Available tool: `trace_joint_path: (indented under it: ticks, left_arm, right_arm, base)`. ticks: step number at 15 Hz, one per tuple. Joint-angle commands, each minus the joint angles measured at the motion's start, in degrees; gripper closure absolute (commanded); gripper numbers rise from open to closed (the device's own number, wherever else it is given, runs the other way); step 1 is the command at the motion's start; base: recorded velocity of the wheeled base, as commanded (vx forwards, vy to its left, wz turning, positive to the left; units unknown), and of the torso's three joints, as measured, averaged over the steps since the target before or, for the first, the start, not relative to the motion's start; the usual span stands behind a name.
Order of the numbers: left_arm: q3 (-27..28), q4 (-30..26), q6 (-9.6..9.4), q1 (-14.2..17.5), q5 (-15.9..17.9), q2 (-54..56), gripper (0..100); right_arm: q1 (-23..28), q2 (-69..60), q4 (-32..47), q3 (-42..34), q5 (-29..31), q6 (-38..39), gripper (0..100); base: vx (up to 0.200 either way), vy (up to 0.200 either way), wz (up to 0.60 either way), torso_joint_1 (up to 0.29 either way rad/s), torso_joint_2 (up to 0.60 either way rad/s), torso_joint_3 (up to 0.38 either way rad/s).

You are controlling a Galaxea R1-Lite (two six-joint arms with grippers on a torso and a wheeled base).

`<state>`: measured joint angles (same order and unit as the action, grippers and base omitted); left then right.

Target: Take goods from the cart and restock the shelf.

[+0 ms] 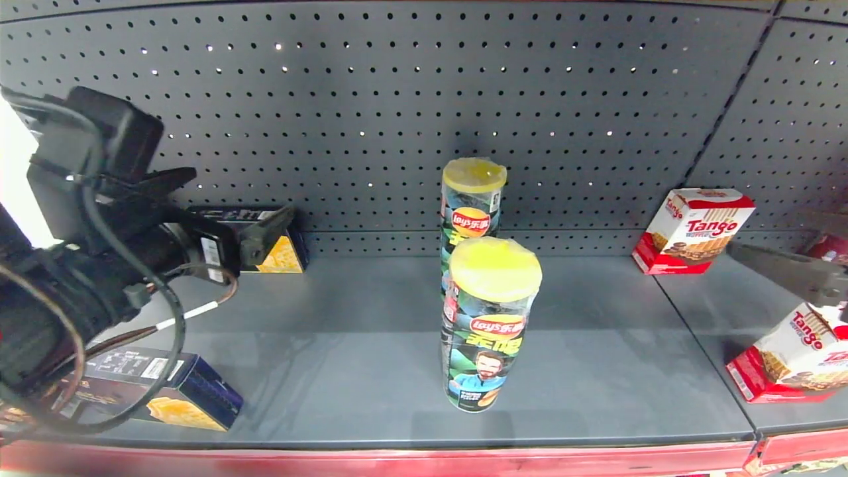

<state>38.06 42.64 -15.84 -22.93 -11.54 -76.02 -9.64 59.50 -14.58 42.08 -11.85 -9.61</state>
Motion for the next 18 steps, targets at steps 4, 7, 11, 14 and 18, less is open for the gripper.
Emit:
trace_joint_path:
  ticks: [4, 7, 11, 14, 18]
  left_arm:
    - [-14.2, -3.6, -1.83, -2.6, -0.3, 25.0, 0]
    - [-16.5, -18.4, -1.92, -2.5, -0.4, 41.7, 0]
    - [-16.4, -46.4, -4.82, -1.4, -0.3, 65.7, 0]
    - [-21.1, -54.1, -4.47, 4.0, 0.2, 76.0, 0]
    - [-36.6, -43.1, -3.24, 4.1, 0.1, 76.0, 0]
  right_arm:
    - [8.2, -29.0, 0.5, -18.6, 0.0, 1.2, 0]
    - [8.2, -38.0, 0.6, -27.1, 1.8, 2.0, 0]
    - [8.2, -48.1, 0.7, -36.8, 1.9, 3.5, 0]
    - [8.3, -55.6, 7.1, -40.7, 2.1, 3.5, 0]
    - [9.7, -59.1, 13.6, -41.0, 2.5, 10.0, 0]
  base:
    - [0.000, 0.000, 0.00, 0.000, 0.00, 0.000]
    - [0.000, 0.000, 0.00, 0.000, 0.00, 0.000]
    - [0.000, 0.000, 0.00, 0.000, 0.00, 0.000]
    - [0.000, 0.000, 0.00, 0.000, 0.00, 0.000]
    - [0.000, 0.000, 0.00, 0.000, 0.00, 0.000]
